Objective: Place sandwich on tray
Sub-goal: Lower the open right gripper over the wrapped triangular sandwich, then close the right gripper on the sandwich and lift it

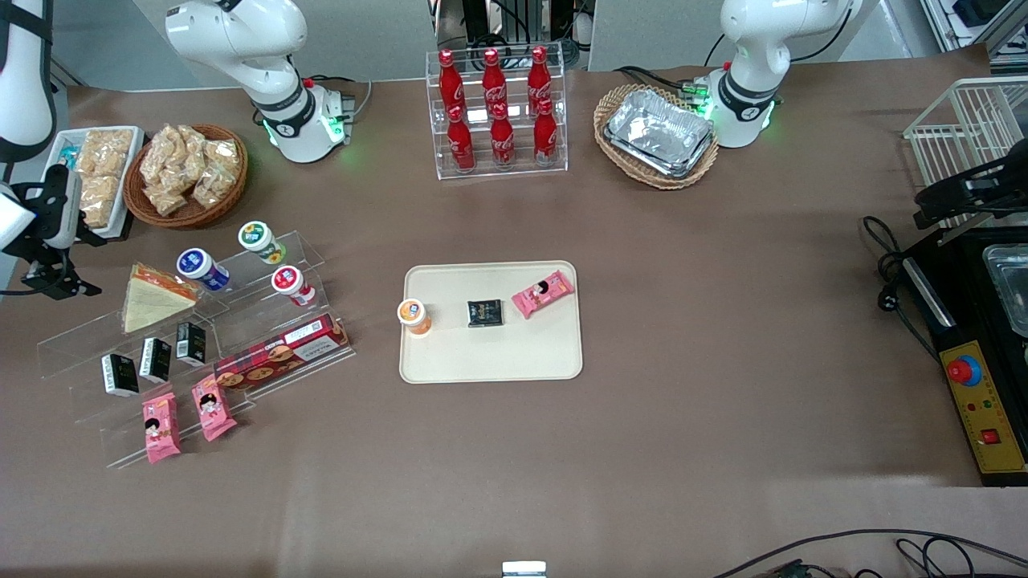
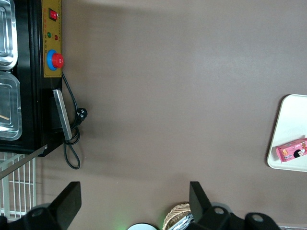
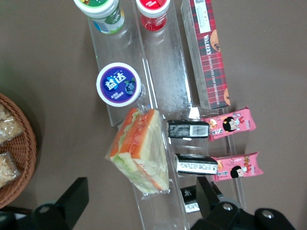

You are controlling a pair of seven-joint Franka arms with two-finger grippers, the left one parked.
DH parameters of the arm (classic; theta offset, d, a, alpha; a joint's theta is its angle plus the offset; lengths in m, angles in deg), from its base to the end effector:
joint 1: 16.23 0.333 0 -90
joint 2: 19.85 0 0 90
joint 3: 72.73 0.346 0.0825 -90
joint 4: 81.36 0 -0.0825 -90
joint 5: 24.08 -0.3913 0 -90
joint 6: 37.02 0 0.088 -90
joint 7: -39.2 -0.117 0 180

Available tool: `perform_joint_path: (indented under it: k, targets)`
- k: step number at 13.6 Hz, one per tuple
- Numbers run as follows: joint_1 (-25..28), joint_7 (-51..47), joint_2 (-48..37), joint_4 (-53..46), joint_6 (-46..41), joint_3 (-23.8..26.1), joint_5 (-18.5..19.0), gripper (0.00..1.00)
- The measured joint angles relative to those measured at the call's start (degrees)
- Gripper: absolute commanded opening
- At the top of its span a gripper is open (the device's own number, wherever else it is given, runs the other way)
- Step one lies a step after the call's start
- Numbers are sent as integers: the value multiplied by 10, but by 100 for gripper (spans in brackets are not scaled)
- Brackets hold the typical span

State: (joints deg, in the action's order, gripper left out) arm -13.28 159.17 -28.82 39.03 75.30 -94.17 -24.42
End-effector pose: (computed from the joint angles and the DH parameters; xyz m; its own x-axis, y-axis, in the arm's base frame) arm 0.4849 -0.1695 0.5002 -0.2014 0.9781 0.0517 0.9792 0.1997 0.0354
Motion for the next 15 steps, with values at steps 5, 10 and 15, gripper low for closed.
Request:
perform_joint_path:
  k: [5, 10, 15]
  targets:
    - [0, 4, -6, 51, 60, -1, 4, 100]
    - [-1, 5, -6, 95, 112, -2, 7, 100]
    - [-8, 18, -6, 142, 177, -8, 8, 100]
